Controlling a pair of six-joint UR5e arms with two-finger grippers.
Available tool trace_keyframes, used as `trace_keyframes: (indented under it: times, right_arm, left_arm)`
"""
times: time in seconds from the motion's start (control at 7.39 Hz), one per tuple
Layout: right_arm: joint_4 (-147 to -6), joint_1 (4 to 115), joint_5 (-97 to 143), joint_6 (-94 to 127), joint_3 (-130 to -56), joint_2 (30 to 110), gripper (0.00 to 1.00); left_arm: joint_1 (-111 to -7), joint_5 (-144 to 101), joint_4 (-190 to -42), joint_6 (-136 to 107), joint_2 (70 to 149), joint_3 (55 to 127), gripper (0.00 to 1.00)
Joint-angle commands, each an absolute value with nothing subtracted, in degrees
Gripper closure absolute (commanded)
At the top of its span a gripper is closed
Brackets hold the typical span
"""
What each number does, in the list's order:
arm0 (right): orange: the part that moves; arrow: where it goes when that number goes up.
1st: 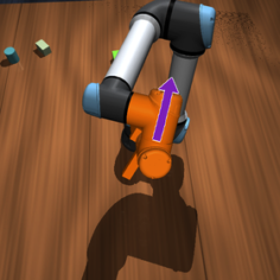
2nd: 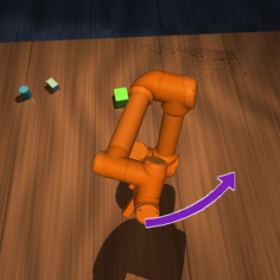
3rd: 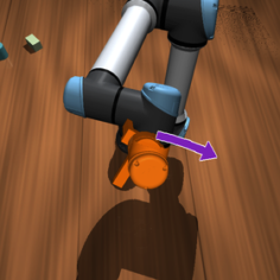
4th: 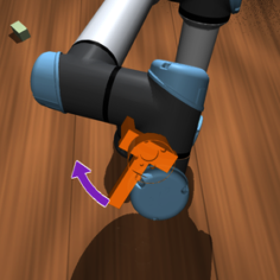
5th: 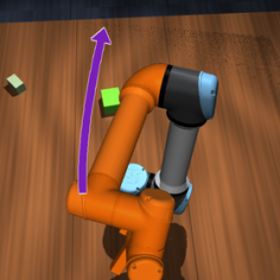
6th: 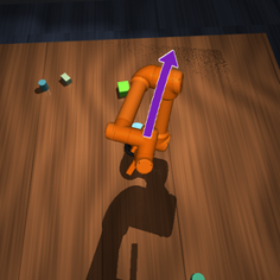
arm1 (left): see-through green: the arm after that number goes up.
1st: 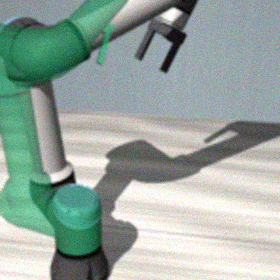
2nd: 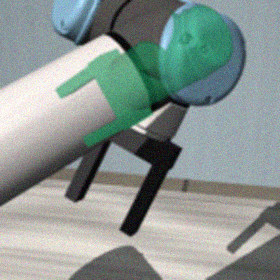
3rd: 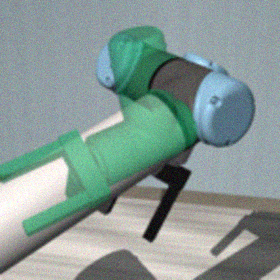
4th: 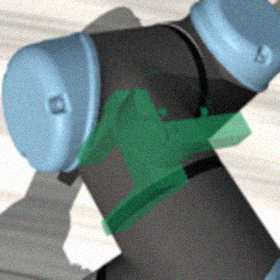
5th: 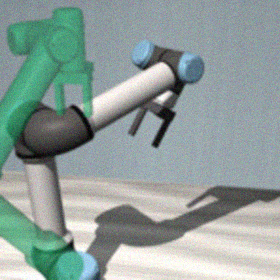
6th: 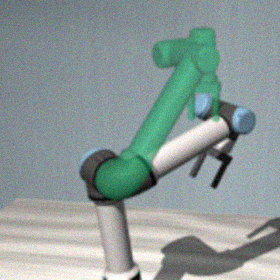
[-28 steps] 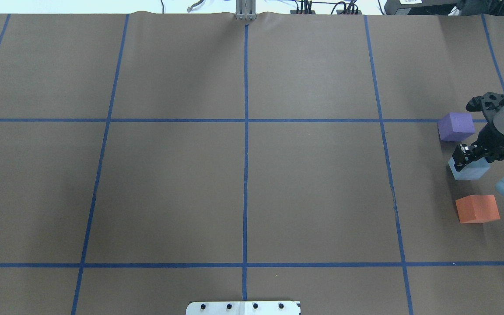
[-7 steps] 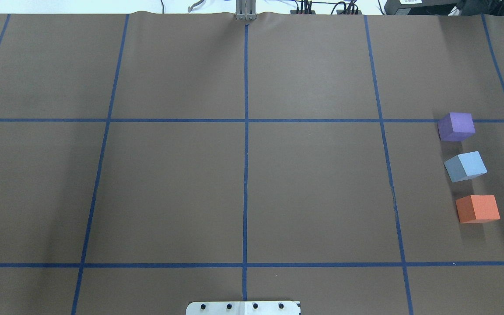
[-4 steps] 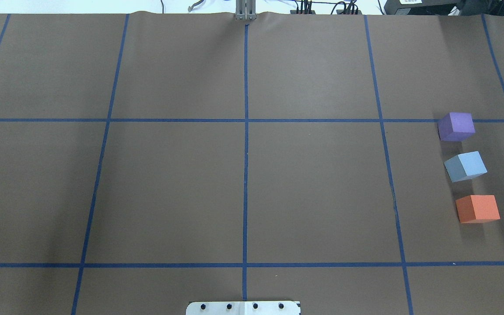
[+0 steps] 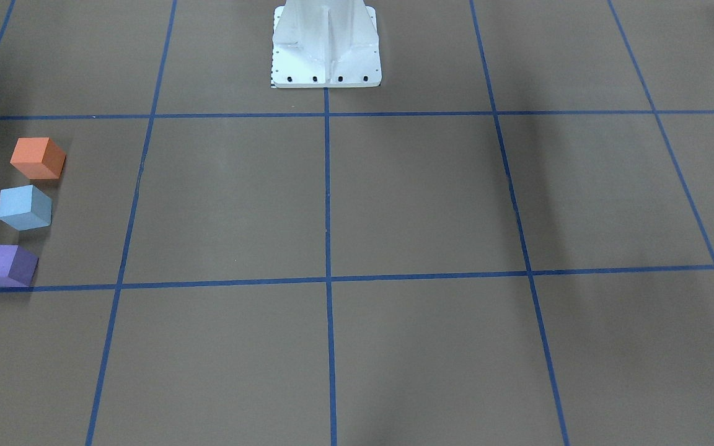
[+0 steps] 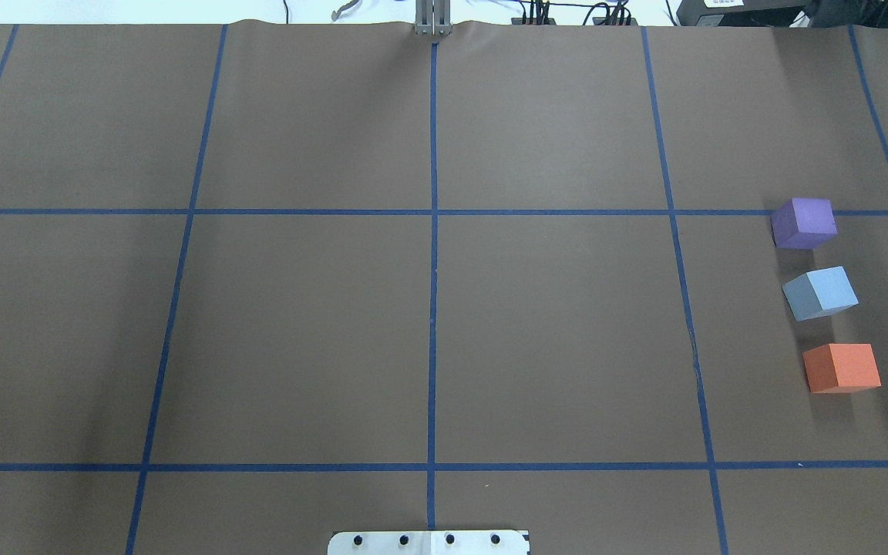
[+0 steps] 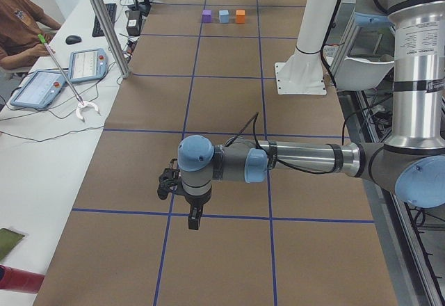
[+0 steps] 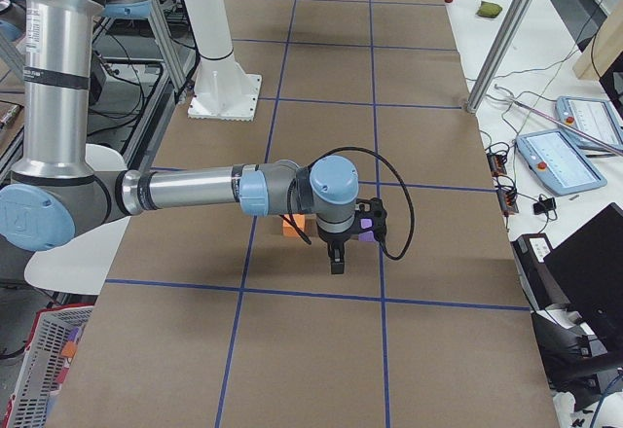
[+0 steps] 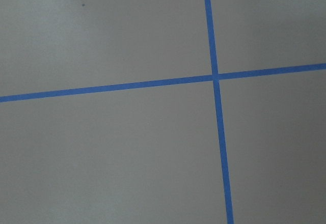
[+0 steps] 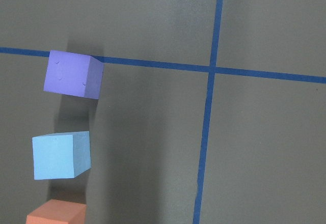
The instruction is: Place blue block between orange and purple blocks
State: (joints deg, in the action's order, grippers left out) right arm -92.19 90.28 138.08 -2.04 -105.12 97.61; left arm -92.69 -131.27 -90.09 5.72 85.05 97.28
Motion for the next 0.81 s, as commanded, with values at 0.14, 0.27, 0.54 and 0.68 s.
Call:
trace_keyframes:
  times: [0.14, 0.27, 0.54, 0.68]
  right_arm:
    - [-92.2, 90.26, 138.08, -2.11, -105.12, 97.65, 0.0]
    - [-92.2, 90.26, 138.08, -2.11, -105.12, 97.65, 0.0]
    - [-92.2, 90.26, 138.08, -2.02, -105.12, 97.56, 0.0]
    - [-92.2, 90.26, 138.08, -2.02, -105.12, 97.56, 0.0]
  left_arm:
    - [-92.64, -131.31, -90.09, 5.63, 84.99, 97.47, 0.0]
    - [-92.64, -131.31, -90.09, 5.63, 85.16, 97.47, 0.0]
    - [-92.55, -131.22, -90.09, 5.63, 85.34, 97.47, 0.0]
    - [-92.55, -131.22, -90.09, 5.63, 85.43, 97.47, 0.0]
